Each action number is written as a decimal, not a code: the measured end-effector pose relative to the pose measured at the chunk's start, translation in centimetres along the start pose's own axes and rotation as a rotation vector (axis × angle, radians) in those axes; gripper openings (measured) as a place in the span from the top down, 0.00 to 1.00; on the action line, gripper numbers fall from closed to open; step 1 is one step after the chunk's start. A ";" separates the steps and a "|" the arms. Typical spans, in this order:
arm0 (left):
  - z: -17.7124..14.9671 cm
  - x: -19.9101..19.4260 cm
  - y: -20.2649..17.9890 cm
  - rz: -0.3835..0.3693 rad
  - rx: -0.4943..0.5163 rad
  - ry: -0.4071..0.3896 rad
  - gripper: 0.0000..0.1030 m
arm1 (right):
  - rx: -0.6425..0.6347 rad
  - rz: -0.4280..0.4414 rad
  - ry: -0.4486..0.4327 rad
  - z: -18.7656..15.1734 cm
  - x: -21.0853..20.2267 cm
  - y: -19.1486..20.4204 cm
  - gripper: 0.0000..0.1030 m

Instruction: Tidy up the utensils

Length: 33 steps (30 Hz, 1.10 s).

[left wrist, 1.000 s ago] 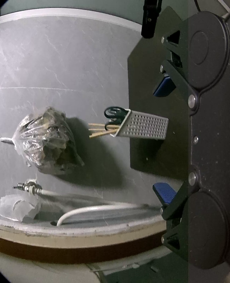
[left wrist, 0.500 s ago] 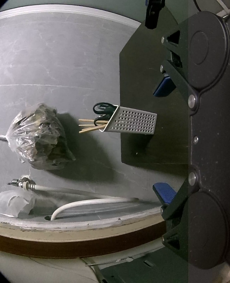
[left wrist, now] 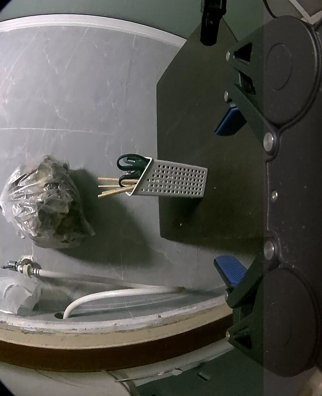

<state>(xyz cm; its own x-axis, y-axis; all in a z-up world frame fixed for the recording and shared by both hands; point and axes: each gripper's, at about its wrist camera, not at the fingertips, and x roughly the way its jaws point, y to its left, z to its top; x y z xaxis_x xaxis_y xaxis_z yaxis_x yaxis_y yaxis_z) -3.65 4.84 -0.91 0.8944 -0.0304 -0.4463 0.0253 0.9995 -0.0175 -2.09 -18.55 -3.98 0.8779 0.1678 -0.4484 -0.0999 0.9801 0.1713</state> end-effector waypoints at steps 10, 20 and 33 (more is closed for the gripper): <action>0.0 0.1 0.0 0.002 0.000 0.001 0.01 | -0.017 0.010 0.012 0.0 0.3 0.4 0.00; 0.0 0.0 0.0 0.002 -0.001 -0.001 0.01 | -0.020 0.015 0.012 -0.1 0.1 0.3 0.00; -0.1 0.0 -0.5 -0.008 0.011 -0.001 0.01 | -0.022 0.014 0.007 -0.2 -0.1 -0.1 0.00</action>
<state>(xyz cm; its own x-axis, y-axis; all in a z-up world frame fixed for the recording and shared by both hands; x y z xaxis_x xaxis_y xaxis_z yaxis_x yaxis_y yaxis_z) -3.67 4.30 -0.97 0.8945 -0.0388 -0.4453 0.0377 0.9992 -0.0113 -2.25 -18.66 -4.11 0.8729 0.1823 -0.4525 -0.1223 0.9797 0.1587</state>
